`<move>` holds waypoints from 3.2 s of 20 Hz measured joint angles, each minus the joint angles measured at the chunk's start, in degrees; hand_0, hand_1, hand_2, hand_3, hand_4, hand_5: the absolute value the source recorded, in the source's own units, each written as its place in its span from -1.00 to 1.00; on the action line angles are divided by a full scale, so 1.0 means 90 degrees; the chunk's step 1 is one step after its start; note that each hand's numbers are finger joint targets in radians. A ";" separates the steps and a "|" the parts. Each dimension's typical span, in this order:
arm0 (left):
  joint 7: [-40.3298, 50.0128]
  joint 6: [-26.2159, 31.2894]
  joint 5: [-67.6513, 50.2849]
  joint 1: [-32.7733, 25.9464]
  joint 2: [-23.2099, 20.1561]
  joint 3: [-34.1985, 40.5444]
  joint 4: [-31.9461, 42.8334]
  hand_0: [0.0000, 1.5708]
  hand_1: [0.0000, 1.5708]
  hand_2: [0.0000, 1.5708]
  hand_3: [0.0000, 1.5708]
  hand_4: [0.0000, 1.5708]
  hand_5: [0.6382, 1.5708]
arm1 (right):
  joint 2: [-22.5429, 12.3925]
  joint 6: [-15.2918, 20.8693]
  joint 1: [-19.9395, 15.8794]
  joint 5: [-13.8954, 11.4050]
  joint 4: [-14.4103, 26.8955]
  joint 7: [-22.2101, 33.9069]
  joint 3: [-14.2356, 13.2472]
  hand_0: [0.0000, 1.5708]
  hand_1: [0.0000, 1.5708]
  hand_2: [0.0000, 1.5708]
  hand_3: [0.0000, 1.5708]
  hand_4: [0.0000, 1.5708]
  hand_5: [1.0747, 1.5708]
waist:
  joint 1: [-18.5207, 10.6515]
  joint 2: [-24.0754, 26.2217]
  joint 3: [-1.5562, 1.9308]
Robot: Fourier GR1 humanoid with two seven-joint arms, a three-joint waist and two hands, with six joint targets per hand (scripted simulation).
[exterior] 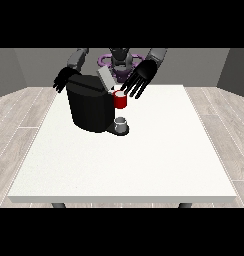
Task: Insert the coffee pod into the coffee machine and close the lid
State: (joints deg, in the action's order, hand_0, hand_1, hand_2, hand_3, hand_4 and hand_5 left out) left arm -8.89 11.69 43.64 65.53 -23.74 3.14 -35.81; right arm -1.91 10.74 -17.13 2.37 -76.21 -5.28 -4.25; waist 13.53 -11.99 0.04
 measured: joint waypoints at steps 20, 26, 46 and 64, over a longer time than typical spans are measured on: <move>-0.0496 0.0131 -0.2164 -0.2085 0.1471 0.1633 -0.0119 -1.00 -1.00 -1.00 -1.00 -1.00 1.00 | -0.0395 -0.0486 0.1266 0.0144 -0.0308 0.0147 -0.0014 -1.00 -1.00 -1.00 -1.00 -0.63 1.00 | -0.1133 0.2300 -0.0010; -0.0695 0.0209 -0.2698 -0.2895 0.1881 0.1909 -0.0223 -1.00 -1.00 -1.00 -1.00 -1.00 1.00 | -0.0778 -0.0932 0.1087 0.0270 -0.0757 0.0588 0.0040 -1.00 -1.00 -1.00 -1.00 -1.00 1.00 | -0.1486 0.2783 -0.0009; 0.0048 0.0626 -0.4120 -0.4427 0.2571 0.1345 -0.2442 -1.00 -1.00 -1.00 -1.00 -1.00 1.00 | -0.0977 -0.1420 -0.0087 0.0125 -0.0289 0.0851 0.0084 -1.00 -1.00 -1.00 -1.00 -1.00 1.00 | -0.2554 0.2394 -0.0004; 0.0469 0.0260 -0.4717 -0.5442 0.2367 0.0838 -0.4333 -1.00 -1.00 -1.00 -1.00 -1.00 1.00 | -0.0857 -0.1503 -0.1433 -0.0036 0.1114 0.0460 -0.0078 -1.00 -1.00 -1.00 -1.00 -1.00 1.00 | -0.2396 0.1309 -0.0005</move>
State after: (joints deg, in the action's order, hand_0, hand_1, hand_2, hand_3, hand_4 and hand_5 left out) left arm -4.67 14.04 1.18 16.55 -2.43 10.68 -74.81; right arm -9.63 -2.79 -30.02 2.05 -66.18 -1.14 -4.95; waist -8.03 -0.21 0.00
